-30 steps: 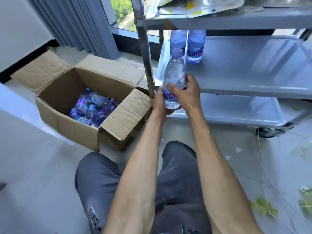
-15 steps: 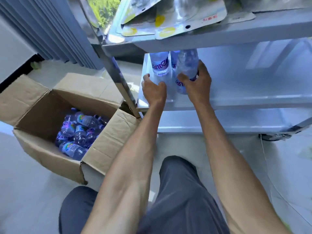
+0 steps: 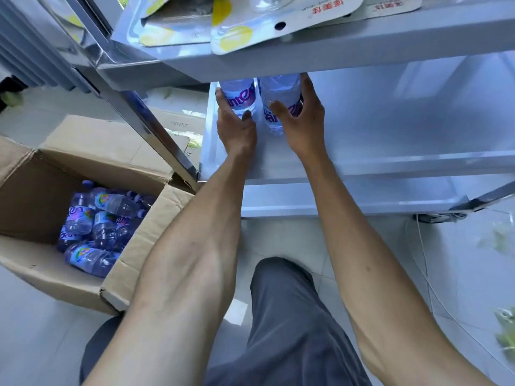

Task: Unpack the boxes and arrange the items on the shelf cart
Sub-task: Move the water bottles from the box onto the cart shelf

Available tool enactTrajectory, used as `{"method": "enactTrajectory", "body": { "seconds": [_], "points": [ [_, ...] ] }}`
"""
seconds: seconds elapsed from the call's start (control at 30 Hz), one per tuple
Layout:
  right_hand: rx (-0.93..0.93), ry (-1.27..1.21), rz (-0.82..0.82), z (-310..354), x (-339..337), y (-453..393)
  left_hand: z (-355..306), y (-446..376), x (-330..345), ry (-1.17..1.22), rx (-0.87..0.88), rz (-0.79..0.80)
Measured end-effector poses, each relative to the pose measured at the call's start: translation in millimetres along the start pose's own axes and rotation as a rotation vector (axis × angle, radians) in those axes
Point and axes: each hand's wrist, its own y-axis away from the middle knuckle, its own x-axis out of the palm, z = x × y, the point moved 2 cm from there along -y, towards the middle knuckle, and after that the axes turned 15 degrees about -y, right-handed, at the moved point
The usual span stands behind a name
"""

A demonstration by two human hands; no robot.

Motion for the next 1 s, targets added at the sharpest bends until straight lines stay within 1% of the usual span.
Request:
{"method": "enactTrajectory", "body": {
  "seconds": [0.17,0.27,0.33,0.4,0.5,0.53,0.6,0.63,0.7,0.8,0.87,0.93,1.0],
  "points": [
    [0.029,-0.027,-0.018,-6.8,2.8,-0.8,-1.1,1.1,-2.7,0.013,0.004,0.016],
    [0.091,0.055,-0.012,-8.0,1.7,9.2,-5.0,5.4,-12.2,0.003,0.011,0.061],
    [0.145,0.130,-0.030,-9.7,2.2,21.8,-4.3,17.1,-23.4,-0.052,0.010,0.035],
    [0.178,0.169,-0.142,-9.6,3.2,38.6,3.7,33.9,-39.3,-0.112,0.026,-0.036],
    [0.118,0.168,-0.368,-0.6,11.2,69.2,25.9,61.1,-69.7,-0.155,0.097,-0.079],
    [0.093,0.143,-0.419,4.0,15.7,81.0,34.4,71.2,-80.7,-0.153,0.113,-0.085],
    [0.023,0.088,-0.433,11.8,27.0,107.0,50.9,91.8,-103.1,-0.125,0.135,-0.099],
    [-0.010,0.060,-0.417,14.9,33.7,119.8,58.8,101.4,-113.9,-0.126,0.137,-0.116],
    [-0.019,0.010,-0.379,20.5,48.8,144.7,74.8,117.7,-135.0,-0.148,0.105,-0.194],
    [0.002,-0.020,-0.283,24.9,75.8,178.3,111.0,133.1,-167.6,-0.153,-0.034,-0.307],
    [0.029,-0.023,-0.145,24.5,100.4,194.3,141.9,137.0,-186.9,-0.195,-0.156,-0.331],
    [0.080,-0.038,0.042,23.7,130.3,207.3,171.5,137.7,-202.5,-0.237,-0.284,-0.351],
    [0.074,-0.008,0.209,23.7,164.0,220.3,196.2,135.3,-214.5,-0.246,-0.395,-0.373]
  ]
}}
